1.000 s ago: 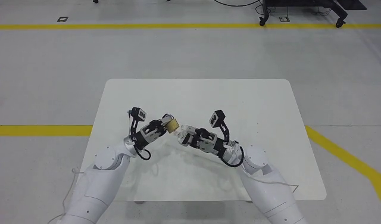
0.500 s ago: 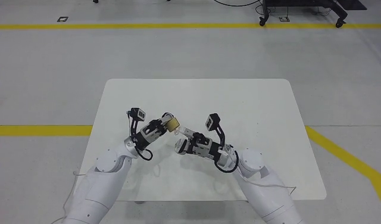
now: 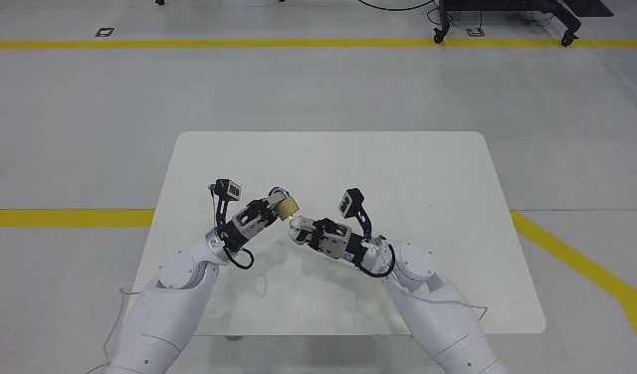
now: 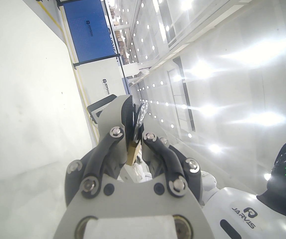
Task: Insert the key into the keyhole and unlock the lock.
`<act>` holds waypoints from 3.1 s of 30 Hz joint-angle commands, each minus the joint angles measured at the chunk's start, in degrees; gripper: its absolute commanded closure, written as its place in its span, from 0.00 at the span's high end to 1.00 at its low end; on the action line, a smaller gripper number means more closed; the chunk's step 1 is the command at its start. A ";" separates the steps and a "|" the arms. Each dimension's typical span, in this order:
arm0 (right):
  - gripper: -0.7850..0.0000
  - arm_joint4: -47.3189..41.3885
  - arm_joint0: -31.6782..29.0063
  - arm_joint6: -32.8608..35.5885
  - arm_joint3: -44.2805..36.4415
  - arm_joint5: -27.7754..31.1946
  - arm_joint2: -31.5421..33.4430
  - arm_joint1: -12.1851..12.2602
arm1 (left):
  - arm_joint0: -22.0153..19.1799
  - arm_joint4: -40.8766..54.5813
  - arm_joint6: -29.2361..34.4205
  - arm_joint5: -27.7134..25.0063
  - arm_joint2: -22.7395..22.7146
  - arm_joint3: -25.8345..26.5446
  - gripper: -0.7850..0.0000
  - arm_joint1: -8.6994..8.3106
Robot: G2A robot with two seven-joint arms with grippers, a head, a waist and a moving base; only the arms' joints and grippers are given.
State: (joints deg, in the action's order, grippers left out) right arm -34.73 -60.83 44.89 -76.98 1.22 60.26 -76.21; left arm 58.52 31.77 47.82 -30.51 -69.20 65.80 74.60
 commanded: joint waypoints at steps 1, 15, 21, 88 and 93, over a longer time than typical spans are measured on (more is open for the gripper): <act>0.00 -0.06 -0.09 -0.40 0.04 0.11 -0.02 -0.04 | 0.05 -0.39 -0.06 -0.19 0.01 0.14 0.00 -0.01; 0.00 -19.04 0.87 11.35 6.54 -4.59 1.93 -0.83 | 0.36 -1.07 0.04 -2.74 -0.59 0.61 0.00 -0.15; 0.00 -21.23 1.71 14.14 8.79 -6.54 2.44 -0.86 | 0.20 -1.30 0.36 -3.02 -0.47 0.48 0.00 -0.16; 0.00 -23.03 4.05 17.46 10.58 -14.80 2.66 -0.63 | 0.99 -5.25 0.42 -7.95 -0.05 2.18 0.00 -0.61; 1.00 -21.32 2.55 15.77 9.63 -11.12 4.96 -0.04 | 1.16 -5.68 -0.32 -7.58 -0.33 2.17 0.00 -0.74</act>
State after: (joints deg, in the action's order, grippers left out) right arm -56.48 -57.74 60.96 -67.03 -11.06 64.37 -76.46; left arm 59.66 26.41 47.75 -38.27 -69.47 68.01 73.90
